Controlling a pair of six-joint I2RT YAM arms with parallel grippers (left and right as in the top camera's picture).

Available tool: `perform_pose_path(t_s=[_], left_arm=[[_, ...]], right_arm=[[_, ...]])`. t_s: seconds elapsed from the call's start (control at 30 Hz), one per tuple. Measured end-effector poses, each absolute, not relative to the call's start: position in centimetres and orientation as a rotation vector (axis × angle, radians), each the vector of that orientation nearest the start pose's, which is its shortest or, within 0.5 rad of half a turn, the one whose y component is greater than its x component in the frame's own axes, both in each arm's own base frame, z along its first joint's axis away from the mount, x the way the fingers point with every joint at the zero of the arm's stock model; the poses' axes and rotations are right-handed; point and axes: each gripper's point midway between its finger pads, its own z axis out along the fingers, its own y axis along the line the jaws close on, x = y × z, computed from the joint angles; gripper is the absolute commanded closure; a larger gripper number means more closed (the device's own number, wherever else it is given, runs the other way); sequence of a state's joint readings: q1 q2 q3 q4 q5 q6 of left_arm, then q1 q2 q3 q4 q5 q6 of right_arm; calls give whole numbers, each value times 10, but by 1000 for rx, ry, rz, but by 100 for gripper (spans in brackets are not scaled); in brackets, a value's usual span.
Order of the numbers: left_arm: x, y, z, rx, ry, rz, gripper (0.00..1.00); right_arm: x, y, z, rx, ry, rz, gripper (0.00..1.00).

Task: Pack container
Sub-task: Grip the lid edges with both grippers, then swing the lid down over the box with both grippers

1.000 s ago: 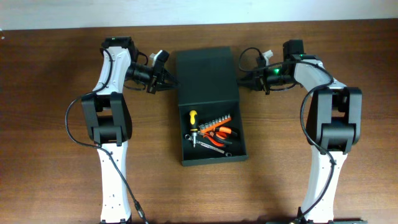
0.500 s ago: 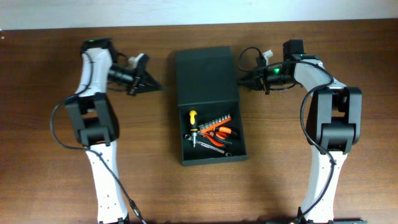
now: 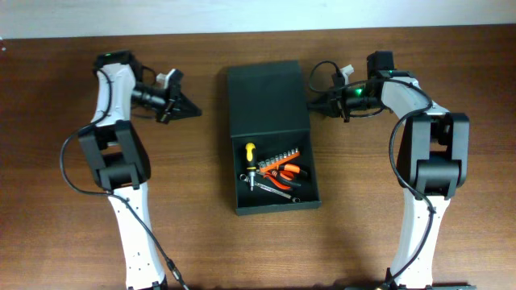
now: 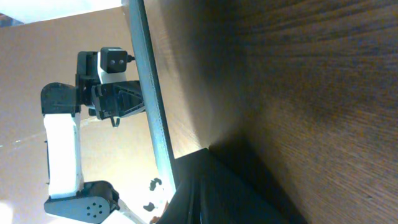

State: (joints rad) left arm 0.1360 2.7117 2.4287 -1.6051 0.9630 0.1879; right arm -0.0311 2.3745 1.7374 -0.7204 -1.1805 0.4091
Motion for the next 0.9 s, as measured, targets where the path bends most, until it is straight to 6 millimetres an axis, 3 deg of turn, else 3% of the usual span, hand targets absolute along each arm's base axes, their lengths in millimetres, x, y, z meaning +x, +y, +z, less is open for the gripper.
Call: perform_pose_path(t_s=[0.2,0.57,0.9], left_arm=[[479,-102,46,-156,2894,-1532,98],[478,-108,37,-251,2940,-1526,98],[473,-165,38,-112,2964,-1541,98]], right_arm=[[477,144,63,393,2602,1780,96],[477,144,63,396,2603,1781,96],[477,144,63,397,2602,1782,96]])
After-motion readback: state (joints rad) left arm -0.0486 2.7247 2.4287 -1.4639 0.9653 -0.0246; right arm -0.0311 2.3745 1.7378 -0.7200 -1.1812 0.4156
